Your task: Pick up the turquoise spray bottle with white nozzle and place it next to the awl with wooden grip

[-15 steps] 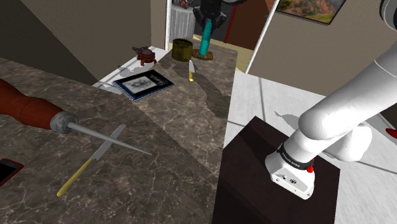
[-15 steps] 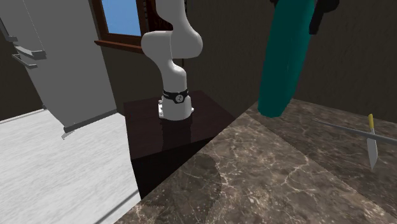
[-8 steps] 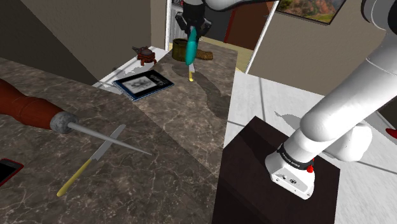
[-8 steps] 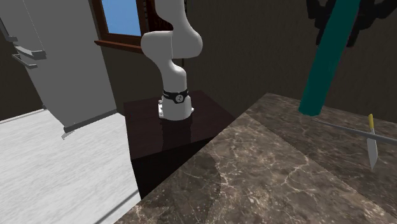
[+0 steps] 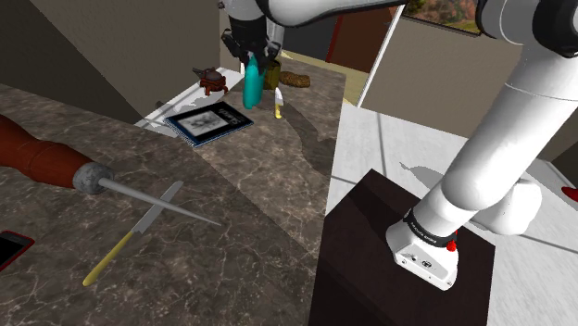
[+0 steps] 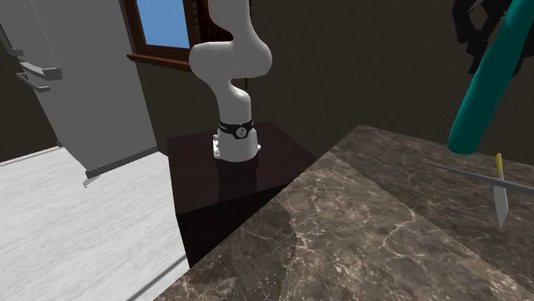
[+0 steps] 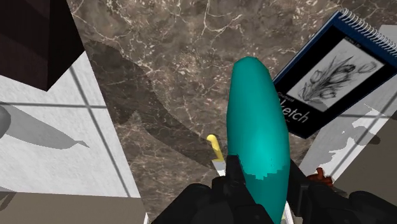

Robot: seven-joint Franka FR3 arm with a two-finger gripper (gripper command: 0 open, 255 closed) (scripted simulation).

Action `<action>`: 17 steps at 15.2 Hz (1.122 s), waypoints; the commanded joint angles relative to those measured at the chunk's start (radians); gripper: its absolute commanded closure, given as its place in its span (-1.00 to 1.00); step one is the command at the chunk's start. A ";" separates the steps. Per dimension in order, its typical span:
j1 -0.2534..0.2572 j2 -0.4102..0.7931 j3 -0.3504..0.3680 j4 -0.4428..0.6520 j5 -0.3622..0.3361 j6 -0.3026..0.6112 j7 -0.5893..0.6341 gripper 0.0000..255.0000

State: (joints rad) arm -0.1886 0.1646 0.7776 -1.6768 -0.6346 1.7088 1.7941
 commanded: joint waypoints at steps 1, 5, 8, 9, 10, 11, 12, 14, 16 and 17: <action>0.055 0.066 0.016 0.060 -0.041 -0.049 0.058 1.00; 0.180 0.199 0.022 0.187 -0.116 -0.136 0.146 1.00; 0.270 0.286 0.014 0.283 -0.161 -0.192 0.188 1.00; 0.267 0.286 0.013 0.271 -0.162 -0.181 0.195 1.00; 0.264 0.287 0.013 0.258 -0.162 -0.170 0.201 1.00; 0.262 0.287 0.012 0.246 -0.163 -0.160 0.207 1.00; 0.259 0.289 0.012 0.234 -0.164 -0.149 0.213 1.00; 0.254 0.292 0.010 0.212 -0.167 -0.129 0.226 1.00; 0.251 0.296 0.009 0.190 -0.171 -0.109 0.239 1.00; 0.249 0.298 0.007 0.180 -0.173 -0.099 0.245 1.00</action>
State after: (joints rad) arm 0.0628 0.4625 0.7853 -1.4848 -0.8066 1.5998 2.0323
